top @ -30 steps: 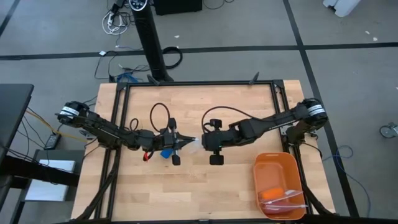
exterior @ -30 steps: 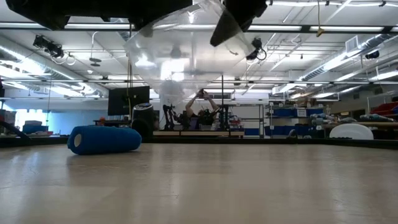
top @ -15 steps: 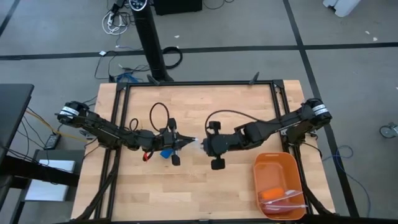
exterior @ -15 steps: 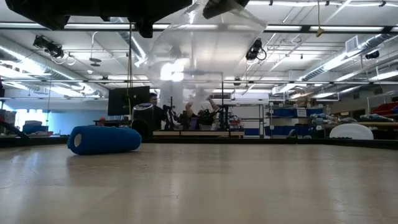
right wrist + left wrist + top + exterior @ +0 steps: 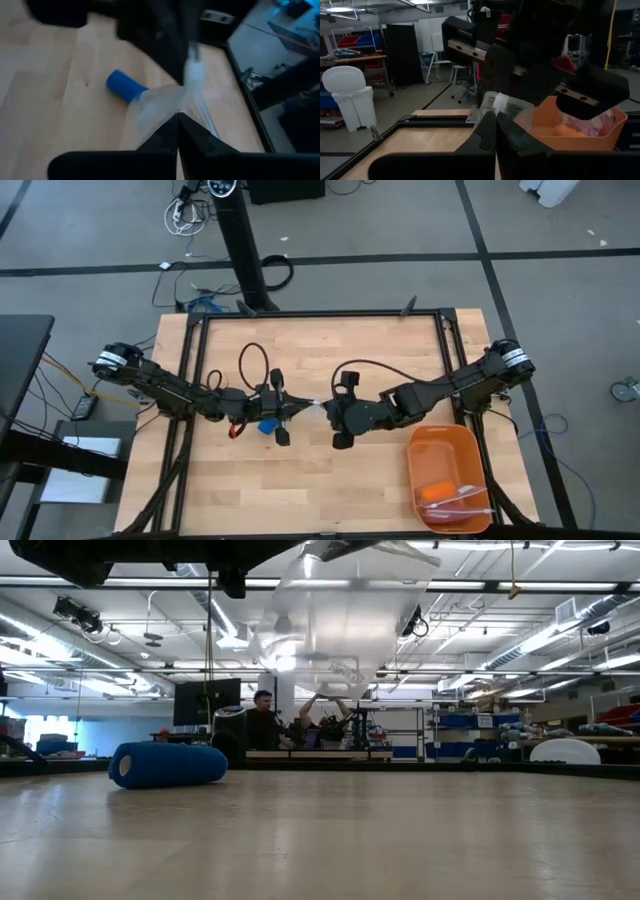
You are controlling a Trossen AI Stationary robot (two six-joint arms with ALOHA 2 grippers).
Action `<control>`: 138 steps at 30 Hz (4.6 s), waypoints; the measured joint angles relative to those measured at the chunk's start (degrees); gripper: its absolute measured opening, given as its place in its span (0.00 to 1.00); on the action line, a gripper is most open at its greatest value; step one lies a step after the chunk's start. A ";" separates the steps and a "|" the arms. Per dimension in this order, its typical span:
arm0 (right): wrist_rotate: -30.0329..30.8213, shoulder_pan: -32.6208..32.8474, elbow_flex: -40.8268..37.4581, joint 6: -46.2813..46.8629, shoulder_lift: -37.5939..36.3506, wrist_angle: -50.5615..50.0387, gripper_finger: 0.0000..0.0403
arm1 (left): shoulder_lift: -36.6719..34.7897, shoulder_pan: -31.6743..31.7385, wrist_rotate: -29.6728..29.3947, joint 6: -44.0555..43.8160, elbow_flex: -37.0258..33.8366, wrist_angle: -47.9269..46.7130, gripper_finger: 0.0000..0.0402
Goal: Roll bandage
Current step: Open the transparent zip lock bag
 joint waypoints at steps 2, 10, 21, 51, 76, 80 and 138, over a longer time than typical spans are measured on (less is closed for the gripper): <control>0.83 -0.30 0.02 2.50 -0.02 -0.11 0.02 | 0.00 0.00 0.00 0.00 0.00 0.10 0.00; -2.88 -1.64 0.02 6.42 0.00 -1.21 0.14 | 0.00 -0.40 -0.07 -0.02 0.00 0.90 0.00; -7.88 -1.36 0.04 6.71 -0.30 -3.34 0.33 | 0.00 -0.28 -0.20 -1.42 0.00 -0.47 0.00; -5.27 -0.88 -0.51 12.15 -0.04 0.60 0.38 | 3.89 -1.86 -3.36 -6.94 0.04 7.14 0.00; -1.12 3.26 -0.55 7.19 -0.04 1.01 0.04 | 7.26 -3.28 -4.21 -3.38 0.54 13.01 0.00; -1.84 1.95 -0.55 6.34 -0.02 1.05 0.04 | 7.26 -3.32 -4.10 -2.97 1.02 12.99 0.00; 11.01 8.68 -37.40 10.01 -22.07 41.28 0.32 | 4.72 0.85 1.35 -5.60 -14.36 32.90 0.00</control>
